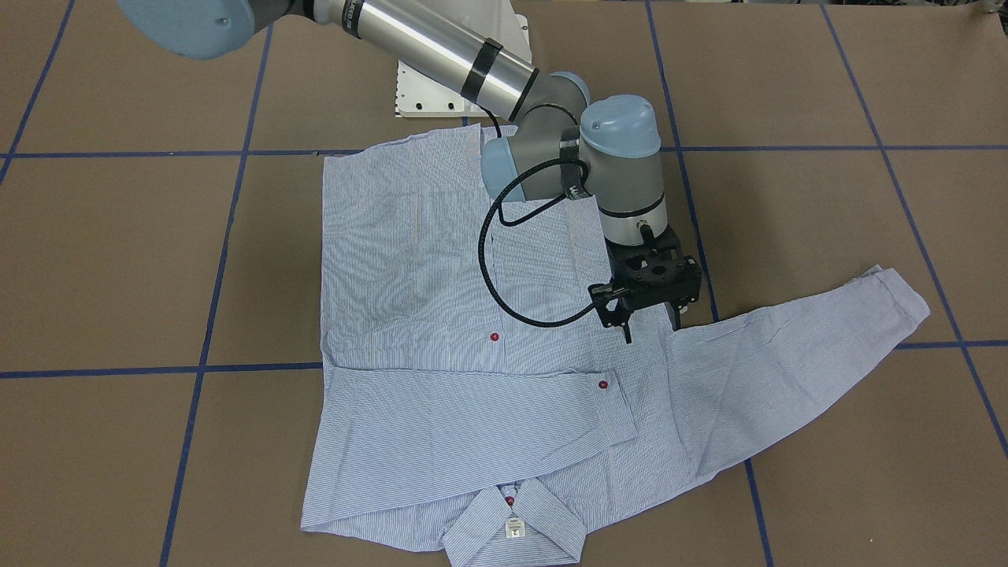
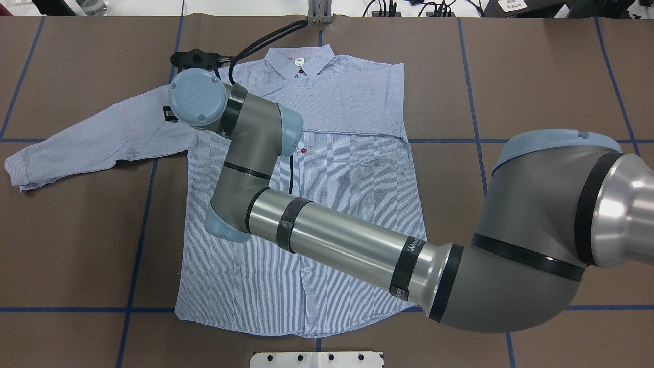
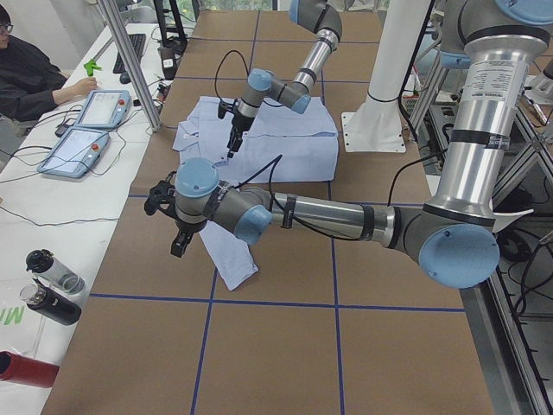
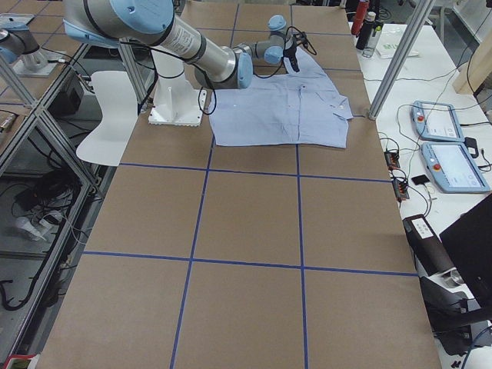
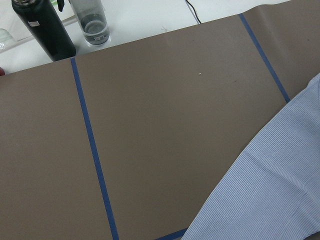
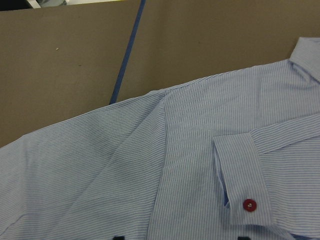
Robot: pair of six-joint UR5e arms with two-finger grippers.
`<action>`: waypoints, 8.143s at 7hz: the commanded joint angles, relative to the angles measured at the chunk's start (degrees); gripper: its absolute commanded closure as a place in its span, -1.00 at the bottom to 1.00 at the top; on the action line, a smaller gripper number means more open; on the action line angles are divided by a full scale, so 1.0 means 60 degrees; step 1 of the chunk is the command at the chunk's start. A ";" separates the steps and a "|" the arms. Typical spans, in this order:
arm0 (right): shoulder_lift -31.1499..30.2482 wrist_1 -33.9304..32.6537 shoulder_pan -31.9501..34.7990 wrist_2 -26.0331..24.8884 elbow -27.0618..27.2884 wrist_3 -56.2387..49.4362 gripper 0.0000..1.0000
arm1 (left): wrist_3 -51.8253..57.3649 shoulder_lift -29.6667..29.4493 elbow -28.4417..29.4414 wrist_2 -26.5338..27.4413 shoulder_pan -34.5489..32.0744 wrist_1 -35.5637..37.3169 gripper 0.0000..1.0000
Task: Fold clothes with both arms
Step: 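Open the right gripper and withdraw it away from the shirt, then lower the left gripper onto the other sleeve cuff and grasp, then lift the cuff with the left gripper and carry it toward the collar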
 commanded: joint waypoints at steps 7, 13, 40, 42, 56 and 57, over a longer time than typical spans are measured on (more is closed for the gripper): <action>-0.4839 -1.0091 0.3105 0.3245 1.0038 -0.4571 -1.00 | -0.7536 0.2392 0.0081 0.3889 0.3421 -0.5236 -0.98; -0.8539 -1.0209 0.4941 0.5227 1.2803 -0.4691 -1.00 | -0.8783 0.2480 0.2044 0.4978 0.4522 -0.7682 -0.44; -0.8687 -1.0092 0.5014 0.5345 1.2671 -0.4178 -1.00 | -0.8739 0.2656 0.1985 0.5022 0.5123 -0.7609 0.23; -0.8702 -1.0092 0.5014 0.5345 1.2641 -0.4178 -1.00 | -0.8783 0.2641 0.1898 0.5022 0.5123 -0.7609 0.42; -0.9184 -1.0092 0.5131 0.5359 1.2743 -0.4367 -1.00 | -0.8826 0.0103 -0.3461 0.3791 0.4654 0.0155 1.00; -0.9186 -1.0092 0.5276 0.5403 1.2729 -0.4673 -1.00 | -0.8856 -0.1067 -0.3464 0.3791 0.4669 0.1185 1.00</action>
